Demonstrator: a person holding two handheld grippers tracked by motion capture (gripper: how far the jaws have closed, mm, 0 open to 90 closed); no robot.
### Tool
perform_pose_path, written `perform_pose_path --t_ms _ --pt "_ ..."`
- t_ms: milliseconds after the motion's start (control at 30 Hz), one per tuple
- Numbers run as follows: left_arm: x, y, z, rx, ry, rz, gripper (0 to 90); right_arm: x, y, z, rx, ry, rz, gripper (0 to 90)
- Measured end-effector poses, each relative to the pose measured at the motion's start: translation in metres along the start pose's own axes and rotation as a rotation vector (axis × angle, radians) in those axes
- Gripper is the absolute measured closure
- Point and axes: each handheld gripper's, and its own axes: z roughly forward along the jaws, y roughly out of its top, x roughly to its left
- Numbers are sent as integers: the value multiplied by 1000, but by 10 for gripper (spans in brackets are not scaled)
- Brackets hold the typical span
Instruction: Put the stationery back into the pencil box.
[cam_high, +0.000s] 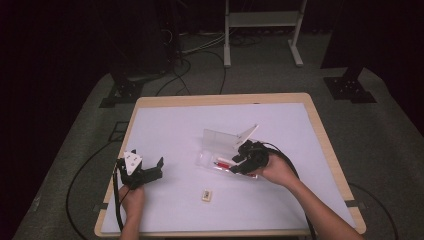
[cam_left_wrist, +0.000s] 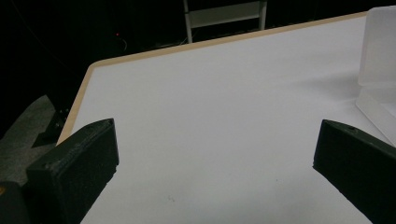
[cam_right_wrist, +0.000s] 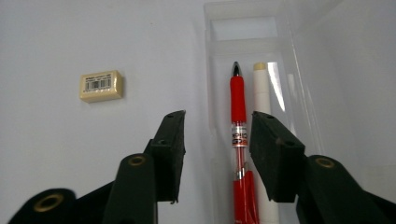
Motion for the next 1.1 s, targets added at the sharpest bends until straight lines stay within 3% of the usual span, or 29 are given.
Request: perform_pose_path --t_ms 233,600,1100 --pt "0 0 0 0 -1 1 0 13 -1 -5 -18 17 -15 433" --pt "0 0 0 0 0 1 0 36 -1 -7 -35 43 -32 361" --pt "0 0 0 2 1 0 0 70 8 15 3 92 -106 333"
